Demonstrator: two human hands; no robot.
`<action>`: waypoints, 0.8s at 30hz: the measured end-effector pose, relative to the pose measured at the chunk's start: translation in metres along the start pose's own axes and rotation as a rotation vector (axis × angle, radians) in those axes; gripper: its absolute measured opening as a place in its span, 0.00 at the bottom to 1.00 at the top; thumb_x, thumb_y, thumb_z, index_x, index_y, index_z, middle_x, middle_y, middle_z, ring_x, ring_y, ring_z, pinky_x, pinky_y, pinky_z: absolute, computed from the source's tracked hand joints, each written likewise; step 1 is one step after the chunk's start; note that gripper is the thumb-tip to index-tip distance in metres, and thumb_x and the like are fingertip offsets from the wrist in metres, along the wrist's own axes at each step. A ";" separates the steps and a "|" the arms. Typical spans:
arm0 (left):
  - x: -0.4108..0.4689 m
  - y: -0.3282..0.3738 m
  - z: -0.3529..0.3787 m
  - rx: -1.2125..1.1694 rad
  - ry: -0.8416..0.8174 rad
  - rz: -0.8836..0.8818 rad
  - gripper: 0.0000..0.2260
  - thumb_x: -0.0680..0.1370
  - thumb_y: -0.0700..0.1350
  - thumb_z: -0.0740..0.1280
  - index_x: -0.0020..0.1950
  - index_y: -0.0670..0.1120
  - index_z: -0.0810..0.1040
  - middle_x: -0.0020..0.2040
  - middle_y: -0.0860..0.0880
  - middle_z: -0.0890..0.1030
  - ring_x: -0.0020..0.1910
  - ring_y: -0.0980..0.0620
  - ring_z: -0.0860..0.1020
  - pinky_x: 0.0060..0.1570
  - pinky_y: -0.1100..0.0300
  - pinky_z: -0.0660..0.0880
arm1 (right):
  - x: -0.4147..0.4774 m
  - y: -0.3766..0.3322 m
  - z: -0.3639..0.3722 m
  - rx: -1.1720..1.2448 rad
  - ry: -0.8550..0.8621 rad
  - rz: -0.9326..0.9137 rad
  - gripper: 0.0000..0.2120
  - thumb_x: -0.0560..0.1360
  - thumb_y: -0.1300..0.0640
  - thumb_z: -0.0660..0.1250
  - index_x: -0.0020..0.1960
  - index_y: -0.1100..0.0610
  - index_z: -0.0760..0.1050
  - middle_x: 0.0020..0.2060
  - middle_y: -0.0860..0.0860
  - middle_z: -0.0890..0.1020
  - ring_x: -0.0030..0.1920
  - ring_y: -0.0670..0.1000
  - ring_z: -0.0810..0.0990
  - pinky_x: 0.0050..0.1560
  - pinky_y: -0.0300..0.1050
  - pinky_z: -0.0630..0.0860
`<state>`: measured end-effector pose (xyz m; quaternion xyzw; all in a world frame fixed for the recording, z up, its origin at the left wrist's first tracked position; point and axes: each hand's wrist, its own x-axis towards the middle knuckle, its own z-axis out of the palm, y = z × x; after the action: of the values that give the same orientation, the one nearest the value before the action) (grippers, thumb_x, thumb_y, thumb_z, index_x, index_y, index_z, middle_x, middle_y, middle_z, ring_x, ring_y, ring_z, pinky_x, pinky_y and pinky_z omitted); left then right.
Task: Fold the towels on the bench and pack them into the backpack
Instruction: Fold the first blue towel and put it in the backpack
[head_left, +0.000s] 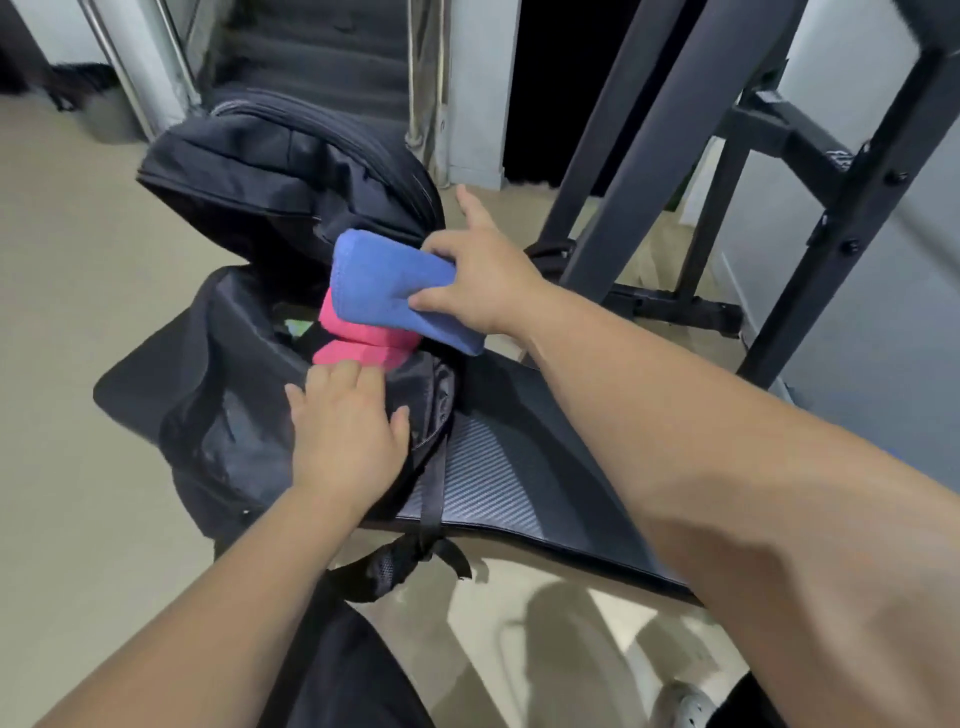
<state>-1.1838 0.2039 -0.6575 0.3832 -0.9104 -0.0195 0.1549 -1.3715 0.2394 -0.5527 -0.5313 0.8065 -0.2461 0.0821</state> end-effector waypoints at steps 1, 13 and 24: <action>-0.003 0.001 0.002 -0.007 0.002 0.025 0.13 0.71 0.48 0.74 0.48 0.41 0.77 0.46 0.41 0.76 0.50 0.37 0.72 0.52 0.32 0.72 | 0.009 -0.002 0.005 -0.021 0.003 0.000 0.10 0.69 0.49 0.77 0.46 0.50 0.78 0.82 0.52 0.44 0.75 0.54 0.67 0.57 0.51 0.75; -0.037 0.058 0.013 -0.075 0.145 0.261 0.10 0.69 0.46 0.73 0.47 0.45 0.77 0.43 0.48 0.74 0.48 0.44 0.71 0.67 0.22 0.56 | 0.024 0.026 -0.011 -0.109 0.369 0.120 0.09 0.77 0.50 0.66 0.50 0.56 0.73 0.51 0.52 0.76 0.45 0.56 0.76 0.42 0.52 0.74; -0.098 0.177 0.009 -0.095 0.016 0.533 0.39 0.66 0.62 0.70 0.70 0.39 0.74 0.48 0.47 0.76 0.45 0.45 0.73 0.51 0.50 0.65 | -0.051 0.130 -0.102 -0.097 0.464 0.426 0.09 0.74 0.52 0.65 0.45 0.58 0.71 0.46 0.55 0.78 0.38 0.57 0.75 0.31 0.46 0.66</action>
<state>-1.2446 0.3970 -0.6653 0.1227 -0.9760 -0.0176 0.1793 -1.4961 0.3579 -0.5335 -0.2836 0.9075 -0.2994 -0.0798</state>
